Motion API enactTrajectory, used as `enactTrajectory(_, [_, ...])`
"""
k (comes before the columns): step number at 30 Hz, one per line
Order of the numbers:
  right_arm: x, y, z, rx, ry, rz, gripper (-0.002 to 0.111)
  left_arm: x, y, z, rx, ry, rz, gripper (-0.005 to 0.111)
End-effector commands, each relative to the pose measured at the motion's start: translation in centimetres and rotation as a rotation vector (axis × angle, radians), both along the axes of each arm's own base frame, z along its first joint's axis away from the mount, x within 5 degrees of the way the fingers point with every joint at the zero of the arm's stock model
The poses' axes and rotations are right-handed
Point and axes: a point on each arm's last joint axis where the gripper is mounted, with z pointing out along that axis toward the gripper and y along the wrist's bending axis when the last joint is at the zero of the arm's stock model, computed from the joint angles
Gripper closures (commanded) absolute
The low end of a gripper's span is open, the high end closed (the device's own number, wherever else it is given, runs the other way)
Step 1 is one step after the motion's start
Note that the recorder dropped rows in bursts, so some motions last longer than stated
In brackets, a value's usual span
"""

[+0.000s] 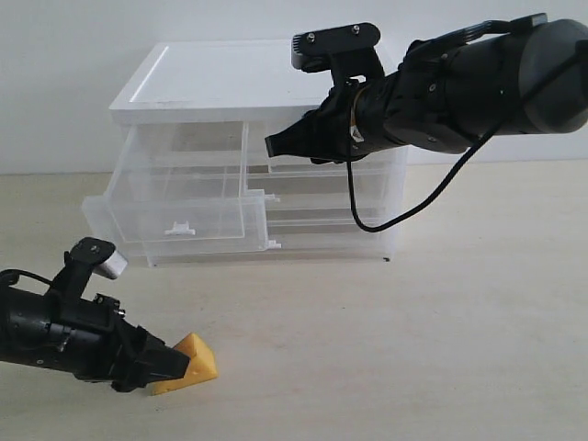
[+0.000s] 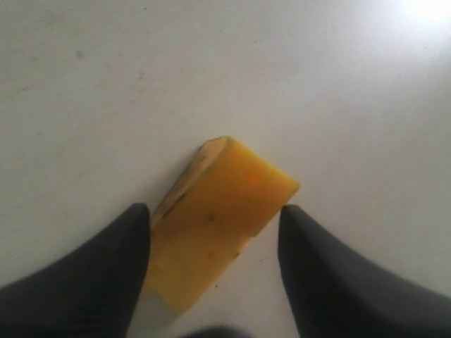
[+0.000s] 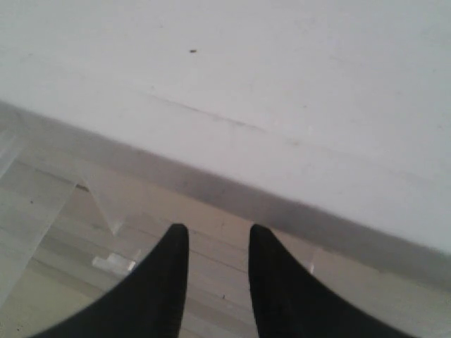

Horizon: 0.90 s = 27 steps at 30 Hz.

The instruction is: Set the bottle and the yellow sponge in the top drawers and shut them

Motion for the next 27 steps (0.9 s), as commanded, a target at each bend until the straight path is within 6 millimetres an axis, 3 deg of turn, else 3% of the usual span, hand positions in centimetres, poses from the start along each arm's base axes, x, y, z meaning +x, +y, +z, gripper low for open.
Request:
enactTrajectory(1, [1.03, -1.34, -0.77, -0.075, 0.010, -0.045, 0.080, -0.12, -0.28, 0.21, 0.011, -0.032, -0.012, 0.055])
enactTrajectory(23, [1.03, -1.33, -0.76, -0.076, 0.008, -0.043, 0.080, 0.13, -0.36, 0.30, 0.020, -0.111, -0.059, 0.055])
enactTrajectory(27, [1.03, -1.33, -0.76, -0.076, 0.008, -0.043, 0.080, -0.06, -1.10, -0.11, 0.049, -0.108, -0.081, 0.055])
